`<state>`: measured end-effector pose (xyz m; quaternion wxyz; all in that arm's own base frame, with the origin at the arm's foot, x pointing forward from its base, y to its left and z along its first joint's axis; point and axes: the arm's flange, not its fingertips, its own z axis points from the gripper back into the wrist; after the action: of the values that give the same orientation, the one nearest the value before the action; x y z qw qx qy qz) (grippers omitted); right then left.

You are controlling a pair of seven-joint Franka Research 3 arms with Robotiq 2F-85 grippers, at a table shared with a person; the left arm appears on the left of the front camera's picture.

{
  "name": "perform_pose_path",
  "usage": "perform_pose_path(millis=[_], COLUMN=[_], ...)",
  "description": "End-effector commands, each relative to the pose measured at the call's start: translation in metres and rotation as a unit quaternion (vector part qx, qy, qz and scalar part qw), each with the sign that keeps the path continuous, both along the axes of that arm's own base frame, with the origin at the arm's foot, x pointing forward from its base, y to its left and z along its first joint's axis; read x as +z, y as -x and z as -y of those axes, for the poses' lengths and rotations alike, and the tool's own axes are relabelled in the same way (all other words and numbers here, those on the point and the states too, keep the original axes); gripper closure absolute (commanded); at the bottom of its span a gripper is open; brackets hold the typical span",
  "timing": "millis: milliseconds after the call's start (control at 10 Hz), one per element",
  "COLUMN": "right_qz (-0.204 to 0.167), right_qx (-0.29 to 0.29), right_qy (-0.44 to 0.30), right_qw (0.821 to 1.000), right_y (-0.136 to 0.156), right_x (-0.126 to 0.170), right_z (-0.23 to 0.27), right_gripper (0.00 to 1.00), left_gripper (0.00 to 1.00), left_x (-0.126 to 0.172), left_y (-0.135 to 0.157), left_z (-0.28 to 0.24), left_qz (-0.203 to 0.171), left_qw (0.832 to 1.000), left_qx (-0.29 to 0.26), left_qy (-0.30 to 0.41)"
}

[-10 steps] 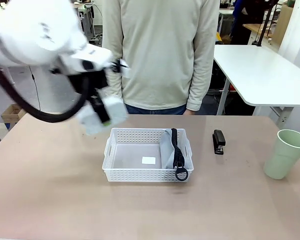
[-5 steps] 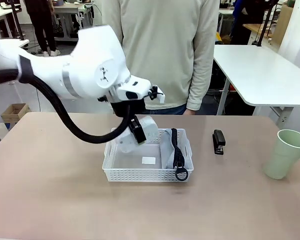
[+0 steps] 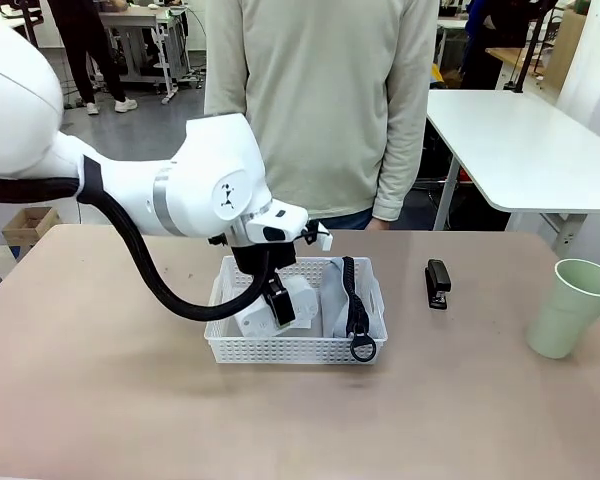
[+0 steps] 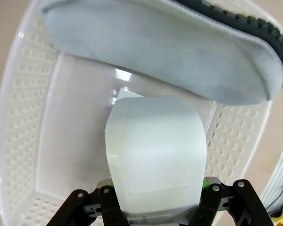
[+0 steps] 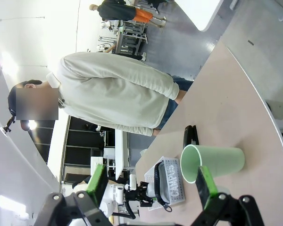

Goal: Efficiently arrange items inside the basket to fit them all.
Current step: Pick up the Digital clock and place it inside the Organizing basket.

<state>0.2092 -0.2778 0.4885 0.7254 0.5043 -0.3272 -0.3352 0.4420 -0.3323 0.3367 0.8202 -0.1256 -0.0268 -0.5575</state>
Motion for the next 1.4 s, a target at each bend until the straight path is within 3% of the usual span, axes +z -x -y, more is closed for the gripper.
perform_pose_path(millis=[0,500,600,700,1200,1300], right_qz=[0.02,0.02,0.02,0.02,0.02,0.02], right_qx=[0.001,0.001,0.001,0.001,0.001,0.001], right_qy=[0.003,0.003,0.003,0.003,0.003,0.003], right_qw=[1.0,1.0,1.0,1.0,1.0,1.0], right_y=[-0.002,-0.002,-0.002,-0.002,-0.002,-0.002], right_x=[-0.001,-0.001,-0.001,-0.001,-0.001,-0.001], right_z=[0.001,0.001,0.001,0.001,0.001,0.001], right_gripper=[0.0,0.0,0.0,0.0,0.0,0.0], left_gripper=[0.44,0.44,0.36,0.0,0.0,0.0], left_x=[-0.011,-0.017,-0.017,-0.017,-0.012,-0.003], left_y=[0.0,0.0,0.0,0.0,0.0,0.0], left_z=[0.002,0.002,0.003,0.003,0.001,-0.002], left_qz=[-0.011,-0.009,-0.007,0.0,0.008,-0.004], left_qw=[1.0,1.0,1.0,0.999,0.999,1.0], left_qx=[0.0,-0.007,-0.01,-0.019,-0.015,-0.019], left_qy=[-0.013,-0.027,-0.029,-0.032,-0.029,-0.019])
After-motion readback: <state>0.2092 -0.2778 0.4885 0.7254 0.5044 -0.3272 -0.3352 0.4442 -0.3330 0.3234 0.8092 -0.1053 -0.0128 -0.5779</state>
